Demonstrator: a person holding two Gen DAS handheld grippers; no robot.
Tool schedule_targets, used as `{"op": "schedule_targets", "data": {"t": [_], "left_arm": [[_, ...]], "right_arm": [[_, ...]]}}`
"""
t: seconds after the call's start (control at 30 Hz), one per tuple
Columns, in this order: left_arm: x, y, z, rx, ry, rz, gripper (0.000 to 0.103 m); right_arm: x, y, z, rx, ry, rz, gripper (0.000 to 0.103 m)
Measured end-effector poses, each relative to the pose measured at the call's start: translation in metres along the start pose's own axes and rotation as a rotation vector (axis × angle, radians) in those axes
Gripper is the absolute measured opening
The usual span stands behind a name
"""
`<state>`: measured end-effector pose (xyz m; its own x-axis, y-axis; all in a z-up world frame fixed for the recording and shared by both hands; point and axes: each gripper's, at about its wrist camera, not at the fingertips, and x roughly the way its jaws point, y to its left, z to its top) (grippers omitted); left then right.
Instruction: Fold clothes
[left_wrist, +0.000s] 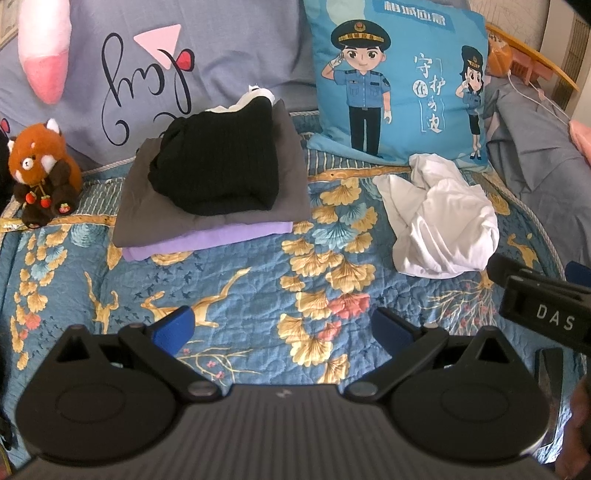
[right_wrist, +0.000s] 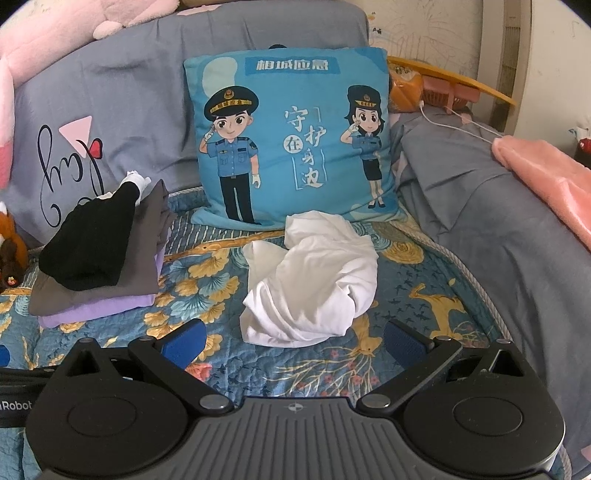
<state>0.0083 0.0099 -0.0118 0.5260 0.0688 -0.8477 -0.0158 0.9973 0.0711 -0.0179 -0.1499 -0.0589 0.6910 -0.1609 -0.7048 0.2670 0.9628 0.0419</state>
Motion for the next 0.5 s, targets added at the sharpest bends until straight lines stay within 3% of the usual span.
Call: {"op": "schedule_targets", "data": {"t": [0.5], "left_arm": [[0.0002,-0.0015,0.0000,0.003,-0.004,0.003,0.103]], "right_arm": [[0.0009,-0.0055,-0.0023,-0.016,-0.033,0.023,0.103]]}}
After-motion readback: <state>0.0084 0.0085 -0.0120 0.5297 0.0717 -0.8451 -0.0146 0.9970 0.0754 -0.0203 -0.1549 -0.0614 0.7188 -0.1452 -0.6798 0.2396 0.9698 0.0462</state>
